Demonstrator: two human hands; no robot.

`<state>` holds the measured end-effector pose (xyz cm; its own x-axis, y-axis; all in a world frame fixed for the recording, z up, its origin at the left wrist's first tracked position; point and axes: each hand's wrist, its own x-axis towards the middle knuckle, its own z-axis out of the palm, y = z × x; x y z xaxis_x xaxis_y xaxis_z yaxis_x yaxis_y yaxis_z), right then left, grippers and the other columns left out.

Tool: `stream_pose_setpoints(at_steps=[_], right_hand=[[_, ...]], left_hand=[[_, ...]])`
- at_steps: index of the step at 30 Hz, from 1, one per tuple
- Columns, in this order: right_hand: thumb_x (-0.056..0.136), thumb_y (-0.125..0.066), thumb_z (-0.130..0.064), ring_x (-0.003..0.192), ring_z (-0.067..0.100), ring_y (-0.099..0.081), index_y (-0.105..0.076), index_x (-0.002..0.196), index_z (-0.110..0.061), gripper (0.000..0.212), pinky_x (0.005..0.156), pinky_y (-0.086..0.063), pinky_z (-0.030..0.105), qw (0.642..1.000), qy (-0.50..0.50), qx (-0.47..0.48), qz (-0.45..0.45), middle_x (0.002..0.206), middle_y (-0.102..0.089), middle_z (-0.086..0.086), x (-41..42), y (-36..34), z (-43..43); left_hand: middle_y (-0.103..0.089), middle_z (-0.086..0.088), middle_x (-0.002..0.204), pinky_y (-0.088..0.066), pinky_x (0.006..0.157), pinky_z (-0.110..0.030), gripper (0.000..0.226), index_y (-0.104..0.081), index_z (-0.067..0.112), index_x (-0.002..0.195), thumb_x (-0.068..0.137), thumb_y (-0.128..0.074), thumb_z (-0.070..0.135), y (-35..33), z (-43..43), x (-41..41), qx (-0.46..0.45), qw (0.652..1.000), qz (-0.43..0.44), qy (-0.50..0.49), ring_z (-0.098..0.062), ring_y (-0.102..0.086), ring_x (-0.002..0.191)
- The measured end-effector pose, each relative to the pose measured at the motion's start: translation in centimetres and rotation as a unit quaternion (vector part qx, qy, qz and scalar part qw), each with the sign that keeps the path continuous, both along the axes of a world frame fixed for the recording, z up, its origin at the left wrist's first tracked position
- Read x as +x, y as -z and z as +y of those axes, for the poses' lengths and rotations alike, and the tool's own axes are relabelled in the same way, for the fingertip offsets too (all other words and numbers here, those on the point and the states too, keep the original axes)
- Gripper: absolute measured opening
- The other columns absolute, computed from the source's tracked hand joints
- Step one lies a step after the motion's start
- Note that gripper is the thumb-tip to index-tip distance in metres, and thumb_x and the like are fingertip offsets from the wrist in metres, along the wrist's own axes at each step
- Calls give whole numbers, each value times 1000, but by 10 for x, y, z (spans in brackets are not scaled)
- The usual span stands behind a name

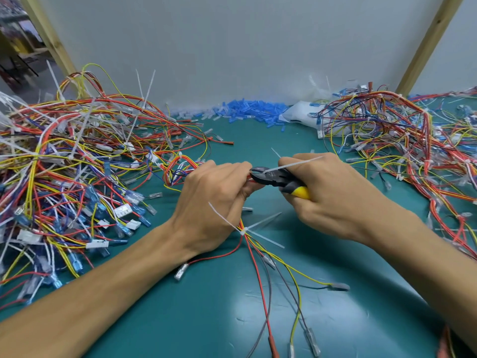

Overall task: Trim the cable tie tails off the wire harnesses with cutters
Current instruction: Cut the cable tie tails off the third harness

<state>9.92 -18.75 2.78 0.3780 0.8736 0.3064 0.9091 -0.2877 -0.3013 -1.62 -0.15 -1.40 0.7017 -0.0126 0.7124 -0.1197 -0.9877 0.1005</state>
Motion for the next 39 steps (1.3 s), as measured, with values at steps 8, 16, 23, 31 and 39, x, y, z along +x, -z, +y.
stream_pose_setpoints(at_steps=[8, 16, 23, 31, 39], right_hand=[[80, -56, -12, 67, 35, -36, -42, 68, -32, 26, 54, -35, 40, 999, 31, -2, 18, 59, -40, 4, -6, 5, 5], [82, -59, -7, 64, 32, -27, -45, 69, -21, 23, 53, -34, 41, 999, 8, 35, 26, 54, -30, 0, -4, 14, 4], [95, -65, -24, 61, 29, -37, -38, 75, -29, 34, 54, -42, 48, 994, 9, 109, 29, 61, -38, -7, -6, 16, 8], [96, -60, -26, 64, 24, -43, -48, 78, -25, 21, 58, -45, 49, 995, -10, 97, 27, 65, -43, -8, 0, 17, 8], [85, -54, -15, 59, 28, -32, -41, 67, -27, 25, 50, -32, 41, 995, -7, 84, 61, 56, -33, 0, -4, 19, 8]], left_hand=[[-50, -5, 63, -32, 57, -41, 37, -56, 9, 77, 108, -47, 29, 3, -1, 0, 2, 1000, -4, 1, -27, -35, 62], [-49, -3, 62, -29, 57, -41, 35, -54, 11, 78, 107, -48, 29, 1, -2, 0, -7, 1000, -7, 3, -26, -31, 62], [-31, 11, 68, -25, 58, -39, 39, -60, 4, 82, 108, -46, 30, -4, -4, -2, -42, 999, -24, 19, -25, -35, 63], [-27, 13, 69, -20, 60, -35, 37, -50, 9, 76, 108, -48, 27, -6, -7, -3, -61, 998, -26, 19, -27, -33, 61], [-30, 12, 68, -27, 57, -40, 41, -55, 7, 78, 109, -44, 31, -4, -8, -3, -62, 997, -28, 20, -31, -36, 57]])
